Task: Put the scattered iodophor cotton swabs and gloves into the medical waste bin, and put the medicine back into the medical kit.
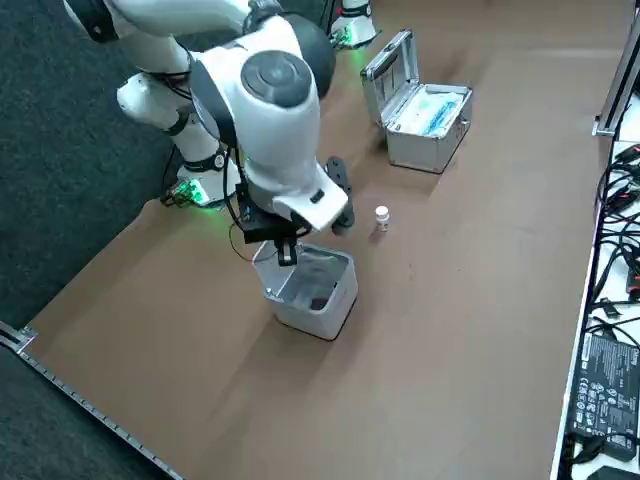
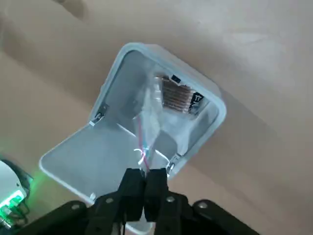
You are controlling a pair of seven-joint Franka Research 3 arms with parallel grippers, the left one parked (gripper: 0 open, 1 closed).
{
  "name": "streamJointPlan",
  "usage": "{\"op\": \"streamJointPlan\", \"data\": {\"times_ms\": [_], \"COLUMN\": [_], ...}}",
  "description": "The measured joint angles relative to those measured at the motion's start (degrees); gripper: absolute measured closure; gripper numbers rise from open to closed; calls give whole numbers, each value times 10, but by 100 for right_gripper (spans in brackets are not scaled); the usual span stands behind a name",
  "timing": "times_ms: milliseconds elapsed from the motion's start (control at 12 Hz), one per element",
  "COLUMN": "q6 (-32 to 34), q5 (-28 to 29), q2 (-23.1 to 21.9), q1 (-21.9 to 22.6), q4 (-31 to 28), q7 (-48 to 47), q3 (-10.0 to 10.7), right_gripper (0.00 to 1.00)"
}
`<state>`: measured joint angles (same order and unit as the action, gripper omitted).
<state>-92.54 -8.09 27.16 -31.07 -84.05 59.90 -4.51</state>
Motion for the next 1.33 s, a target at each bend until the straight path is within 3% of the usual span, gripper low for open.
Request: {"op": "streamJointPlan", "data": {"times_ms": [167,250,333,667,750,917,1250,1333], "q6": [-1,-1,-2,-6,-9,-26,-44,-62], "q5": [-4,-4,-4,8,28,64,77,78], "q2": [11,13,13,12,10,6,-3,-13], "q1": [2,3,4,23,37,71,132,155], "q4": [-1,-1,0,10,14,18,16,-2], "q7": [10,15,17,7,-15,-78,-237,-313], "q3": [-1,-2,-3,-21,-24,-26,-29,-29], "right_gripper": [77,59,53,6,0,1,1,1]}}
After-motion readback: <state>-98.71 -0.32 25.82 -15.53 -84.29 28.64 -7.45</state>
